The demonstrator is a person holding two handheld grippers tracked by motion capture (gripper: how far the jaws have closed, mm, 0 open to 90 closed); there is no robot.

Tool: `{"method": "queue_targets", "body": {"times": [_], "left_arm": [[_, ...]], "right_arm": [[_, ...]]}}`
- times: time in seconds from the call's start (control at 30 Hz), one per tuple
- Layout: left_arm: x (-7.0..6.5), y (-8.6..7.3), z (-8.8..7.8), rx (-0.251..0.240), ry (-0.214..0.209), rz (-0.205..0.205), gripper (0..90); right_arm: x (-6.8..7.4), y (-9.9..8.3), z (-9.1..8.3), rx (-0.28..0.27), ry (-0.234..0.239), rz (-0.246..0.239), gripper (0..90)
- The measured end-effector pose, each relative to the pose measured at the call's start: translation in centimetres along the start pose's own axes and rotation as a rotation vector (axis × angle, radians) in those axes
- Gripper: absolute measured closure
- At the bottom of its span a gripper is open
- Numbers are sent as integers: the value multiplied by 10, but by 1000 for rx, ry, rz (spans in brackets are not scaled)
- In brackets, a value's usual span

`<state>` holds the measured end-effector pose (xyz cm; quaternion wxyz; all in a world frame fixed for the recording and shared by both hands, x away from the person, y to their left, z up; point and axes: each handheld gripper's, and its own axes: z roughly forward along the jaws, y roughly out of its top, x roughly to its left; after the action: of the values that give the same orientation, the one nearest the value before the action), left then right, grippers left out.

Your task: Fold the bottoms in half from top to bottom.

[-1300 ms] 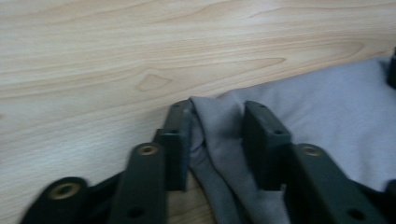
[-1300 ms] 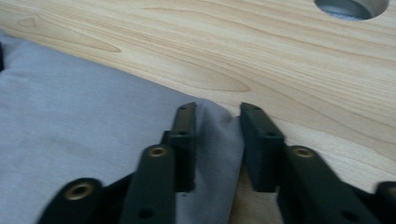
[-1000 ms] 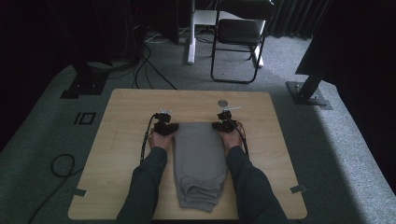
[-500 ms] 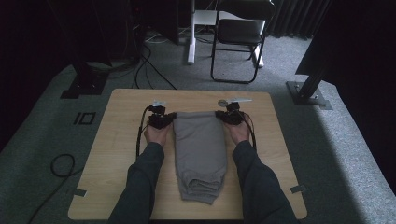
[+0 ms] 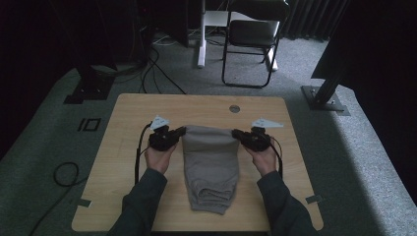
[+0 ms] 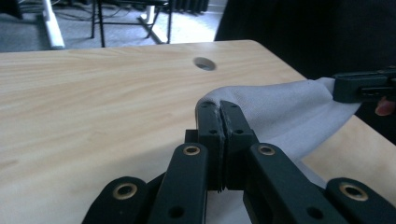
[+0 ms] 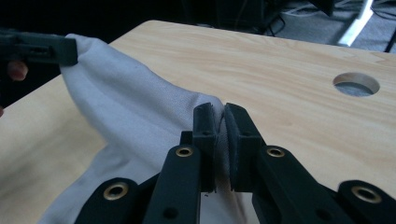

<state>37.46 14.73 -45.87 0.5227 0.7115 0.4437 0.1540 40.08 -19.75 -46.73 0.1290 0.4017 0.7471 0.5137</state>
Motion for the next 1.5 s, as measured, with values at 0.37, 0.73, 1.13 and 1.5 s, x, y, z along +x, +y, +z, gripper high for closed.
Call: {"method": "queue_targets", "body": {"times": [0.37, 0.73, 1.13, 1.5], "left_arm": [[-42, -49, -49, 37, -43, 58, 894], [-62, -120, -42, 243, -64, 55, 890], [-52, -125, -15, 310, -27, 38, 889], [-5, -84, 38, 312, 74, -20, 889]], "right_arm": [[42, -55, -47, 16, 57, -19, 828], [72, -114, -52, 209, 82, -70, 794], [67, -119, -23, 308, 32, -81, 764], [29, -78, 38, 294, -52, -36, 785]]}}
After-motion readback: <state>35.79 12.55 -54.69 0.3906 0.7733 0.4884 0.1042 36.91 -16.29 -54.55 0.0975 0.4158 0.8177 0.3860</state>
